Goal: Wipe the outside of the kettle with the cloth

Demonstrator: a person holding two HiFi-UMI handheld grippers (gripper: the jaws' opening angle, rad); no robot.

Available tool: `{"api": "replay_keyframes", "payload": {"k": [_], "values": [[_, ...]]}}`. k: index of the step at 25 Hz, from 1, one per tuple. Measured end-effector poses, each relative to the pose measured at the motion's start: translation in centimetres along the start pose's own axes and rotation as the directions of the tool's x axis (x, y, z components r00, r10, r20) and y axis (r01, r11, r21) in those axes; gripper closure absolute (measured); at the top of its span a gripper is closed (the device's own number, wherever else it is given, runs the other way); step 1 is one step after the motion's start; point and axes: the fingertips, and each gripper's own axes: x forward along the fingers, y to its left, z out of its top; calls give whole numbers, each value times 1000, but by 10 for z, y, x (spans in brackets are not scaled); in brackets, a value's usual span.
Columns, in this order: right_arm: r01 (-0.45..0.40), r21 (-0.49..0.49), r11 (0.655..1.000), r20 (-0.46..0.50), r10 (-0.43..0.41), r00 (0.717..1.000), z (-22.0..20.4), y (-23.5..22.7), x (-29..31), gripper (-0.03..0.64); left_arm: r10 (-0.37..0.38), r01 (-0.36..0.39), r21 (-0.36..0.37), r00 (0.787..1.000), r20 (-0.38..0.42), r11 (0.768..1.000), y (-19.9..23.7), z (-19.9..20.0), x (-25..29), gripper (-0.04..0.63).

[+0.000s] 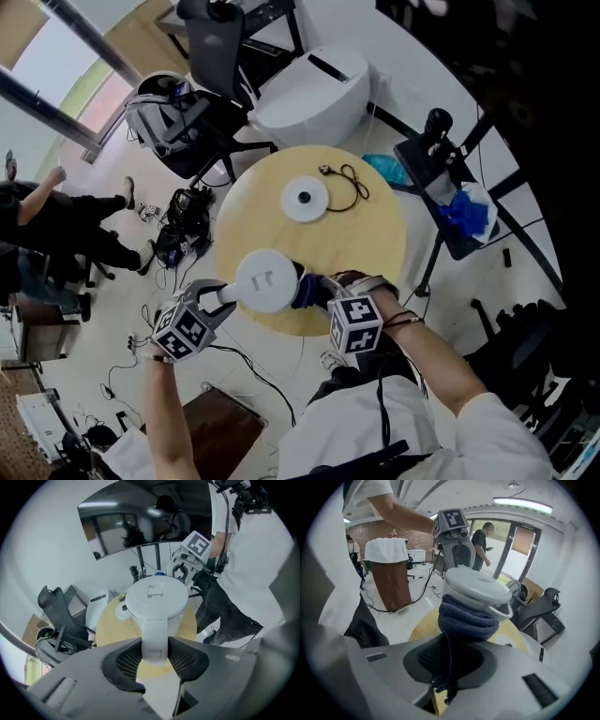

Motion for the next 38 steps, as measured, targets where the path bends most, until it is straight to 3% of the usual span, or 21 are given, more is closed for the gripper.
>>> {"api": "replay_keyframes", "payload": {"k": [4,6,7,8,10,12,14,15,17,19,21,22,23,26,29,31,33,35,38], "values": [[-89,65,994,-16,90,996,-25,10,34,543,17,-17,-7,1000,-14,1000,4,2,2,423],[-137,112,984,-31,142,989,-43,20,55,543,37,-38,-63,999,-13,997,8,3,4,416],[-159,130,979,-42,165,985,-51,25,65,543,47,-47,-119,999,3,992,11,4,3,369],[-177,142,974,-54,186,981,-59,29,74,543,56,-48,-188,998,38,981,15,7,1,302],[-204,160,966,-72,218,973,-71,35,90,543,83,-27,-330,985,155,943,21,18,-10,261],[-213,176,961,-82,230,970,-78,35,100,543,158,-26,-442,951,266,897,29,32,-26,213],[-204,183,962,-87,223,971,-81,30,99,543,292,-85,-543,906,306,835,36,42,-43,213],[-194,182,964,-89,212,973,-80,27,95,543,362,-117,-604,882,303,788,37,43,-50,213],[-167,176,970,-86,185,979,-76,19,82,543,481,-119,-746,827,290,655,32,38,-61,233],[-137,169,976,-75,151,986,-70,10,69,543,550,-6,-872,778,304,490,14,32,-63,263],[-111,166,980,-56,122,991,-63,2,54,543,590,130,-931,742,319,340,-6,27,-55,288],[-101,164,981,-44,110,993,-58,-1,47,543,607,169,-945,732,311,281,-15,23,-49,288],[-89,157,984,-34,95,995,-52,-5,38,543,619,189,-953,726,299,238,-20,20,-41,288],[-46,119,992,-14,48,999,-36,-16,14,543,637,232,-961,720,275,153,-25,21,-21,288],[-27,92,995,-9,28,1000,-26,-24,-3,543,662,275,-960,711,236,47,-18,24,-10,267],[-28,83,996,-9,29,1000,-23,-24,-6,543,684,299,-954,695,221,4,-12,25,-7,255],[-38,78,996,-9,39,999,-23,-21,-5,543,692,319,-948,687,220,-15,-7,28,-3,249],[-51,71,996,-8,52,999,-23,-18,-4,543,680,313,-949,701,214,-24,-4,32,4,239],[-74,59,996,1,74,997,-20,-14,-1,543,650,243,-970,737,185,0,-1,37,11,239]]}}
